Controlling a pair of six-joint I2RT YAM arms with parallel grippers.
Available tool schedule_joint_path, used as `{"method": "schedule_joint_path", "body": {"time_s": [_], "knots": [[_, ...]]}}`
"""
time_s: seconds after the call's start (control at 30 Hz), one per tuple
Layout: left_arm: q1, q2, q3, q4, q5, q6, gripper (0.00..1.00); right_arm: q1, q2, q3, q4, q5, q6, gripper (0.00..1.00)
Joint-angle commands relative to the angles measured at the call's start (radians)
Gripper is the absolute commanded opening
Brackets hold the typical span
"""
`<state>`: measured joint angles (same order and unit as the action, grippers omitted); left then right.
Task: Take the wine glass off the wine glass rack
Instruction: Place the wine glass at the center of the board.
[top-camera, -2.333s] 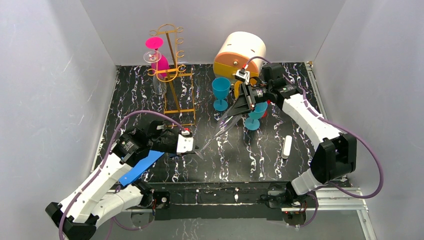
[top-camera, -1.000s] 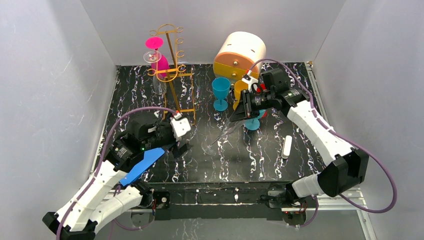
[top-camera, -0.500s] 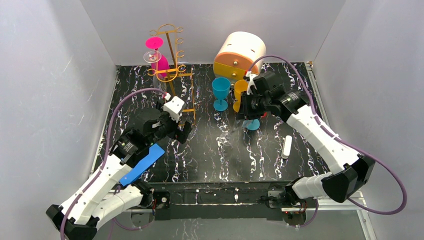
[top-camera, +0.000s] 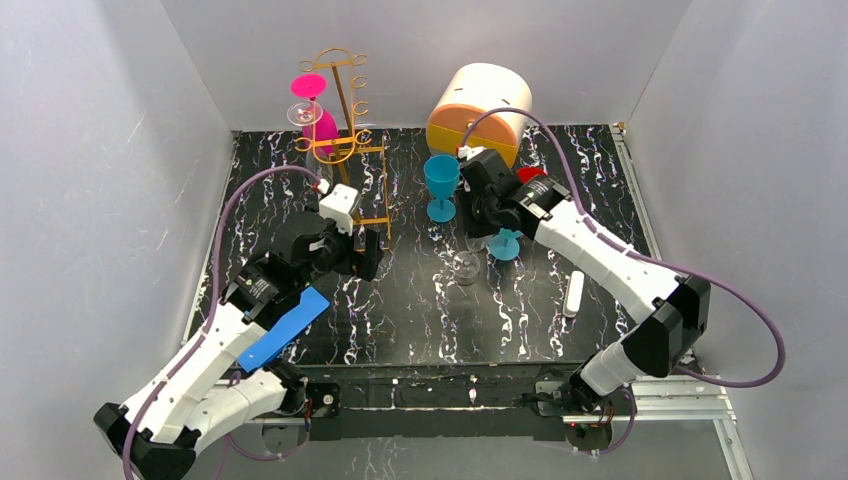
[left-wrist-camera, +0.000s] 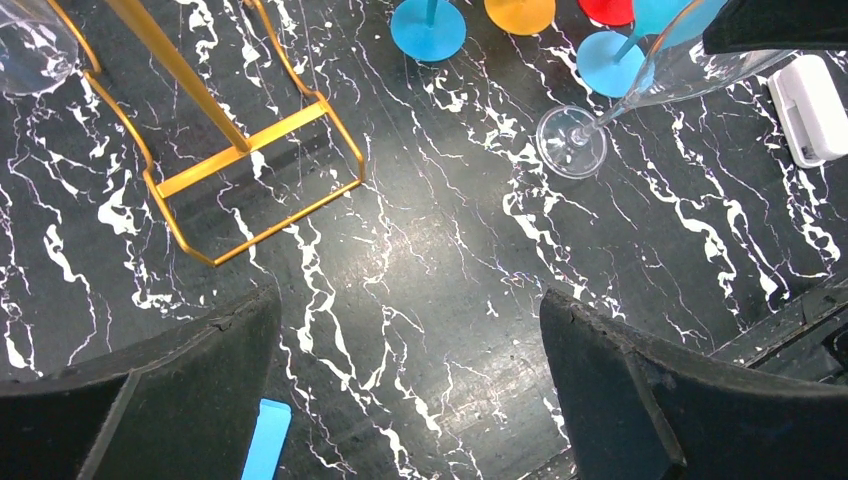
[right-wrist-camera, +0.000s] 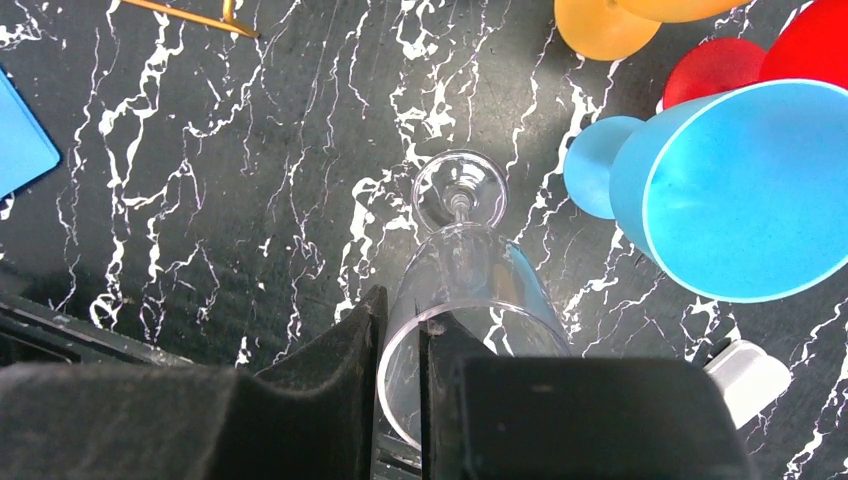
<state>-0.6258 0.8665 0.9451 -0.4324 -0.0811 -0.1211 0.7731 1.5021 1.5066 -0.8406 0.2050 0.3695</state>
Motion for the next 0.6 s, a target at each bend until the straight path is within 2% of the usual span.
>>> {"method": "schedule_joint_path", "body": {"time_s": [0.0,0.23,0.57], "knots": [[0.003,-0.016,0.022,-0.047,-0.038,-0.052,0.98,0.005,0.018,0.064,0.043,0.046,-0.008,0.01],[0.003,0.009,0.048,-0.072,-0.052,-0.061,0.98,0.005,0.068,0.085,0.077,0.034,-0.066,0.01],[0.003,-0.017,0.091,-0.143,-0.105,0.010,0.98,0.002,0.196,0.203,0.021,0.049,-0.119,0.01]]}}
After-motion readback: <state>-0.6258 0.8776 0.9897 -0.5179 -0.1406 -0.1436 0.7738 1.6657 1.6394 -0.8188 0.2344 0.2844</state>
